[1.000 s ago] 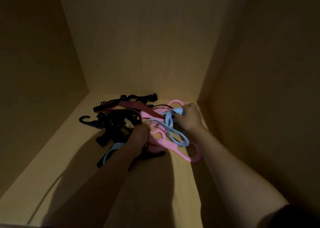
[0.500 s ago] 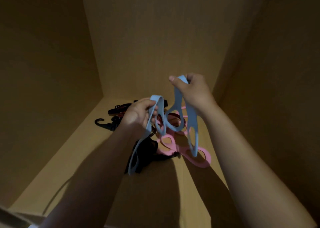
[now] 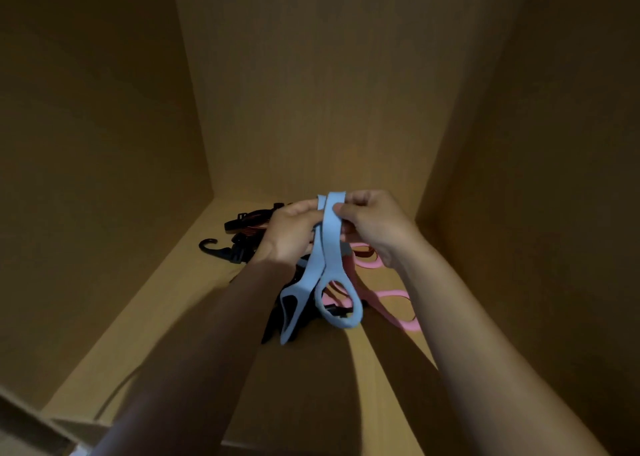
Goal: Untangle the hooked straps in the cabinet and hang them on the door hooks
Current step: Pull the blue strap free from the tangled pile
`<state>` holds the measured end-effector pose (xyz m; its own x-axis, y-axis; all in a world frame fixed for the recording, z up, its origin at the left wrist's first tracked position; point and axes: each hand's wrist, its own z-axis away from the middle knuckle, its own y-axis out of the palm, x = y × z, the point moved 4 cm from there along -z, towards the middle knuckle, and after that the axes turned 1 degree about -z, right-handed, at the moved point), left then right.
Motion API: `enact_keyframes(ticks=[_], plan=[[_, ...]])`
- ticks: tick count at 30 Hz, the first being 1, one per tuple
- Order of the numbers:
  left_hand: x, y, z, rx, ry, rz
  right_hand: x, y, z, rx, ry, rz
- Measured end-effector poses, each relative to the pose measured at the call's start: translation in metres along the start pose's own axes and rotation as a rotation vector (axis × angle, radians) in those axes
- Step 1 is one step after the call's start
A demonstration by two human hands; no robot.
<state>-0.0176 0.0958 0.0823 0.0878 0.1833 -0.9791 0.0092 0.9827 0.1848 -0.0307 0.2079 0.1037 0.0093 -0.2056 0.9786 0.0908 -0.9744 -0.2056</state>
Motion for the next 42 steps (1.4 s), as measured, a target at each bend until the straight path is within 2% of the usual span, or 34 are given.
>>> enact_keyframes(ticks=[3,7,14,18,22,24,27,30,33,35,38,42], plan=[[0.002,0.003,0.000,0.013,-0.019,0.054,-0.006,-0.003,0.004,-0.007,0.033,-0.059],[0.002,0.009,0.003,0.058,-0.016,0.016,-0.008,-0.010,0.009,-0.040,0.017,-0.003],[0.001,0.011,0.002,0.007,0.023,-0.081,-0.009,-0.018,0.009,-0.093,-0.187,0.397],[0.002,0.010,-0.003,-0.021,0.003,-0.066,-0.004,-0.021,0.014,-0.086,-0.310,0.522],[-0.005,0.006,-0.008,-0.083,-0.001,-0.015,0.000,-0.029,0.015,-0.200,-0.368,0.487],[-0.013,0.011,-0.008,-0.014,0.055,-0.143,-0.001,-0.027,0.012,-0.121,-0.340,0.470],[-0.029,0.023,-0.005,0.110,0.164,-0.313,0.000,-0.019,0.008,0.032,-0.324,0.317],[-0.051,0.026,-0.004,0.135,0.308,-0.395,0.013,-0.022,0.007,0.021,-0.388,0.158],[-0.069,0.026,-0.005,0.215,0.409,-0.522,0.029,-0.032,0.006,-0.068,-0.461,0.114],[-0.076,0.025,-0.006,0.234,0.431,-0.566,0.037,-0.034,0.005,-0.079,-0.464,0.081],[-0.079,0.024,-0.010,0.152,0.433,-0.552,0.038,-0.033,0.001,-0.058,-0.402,0.053],[-0.070,0.021,-0.013,0.132,0.364,-0.477,0.025,-0.028,0.002,-0.003,-0.349,0.219]])
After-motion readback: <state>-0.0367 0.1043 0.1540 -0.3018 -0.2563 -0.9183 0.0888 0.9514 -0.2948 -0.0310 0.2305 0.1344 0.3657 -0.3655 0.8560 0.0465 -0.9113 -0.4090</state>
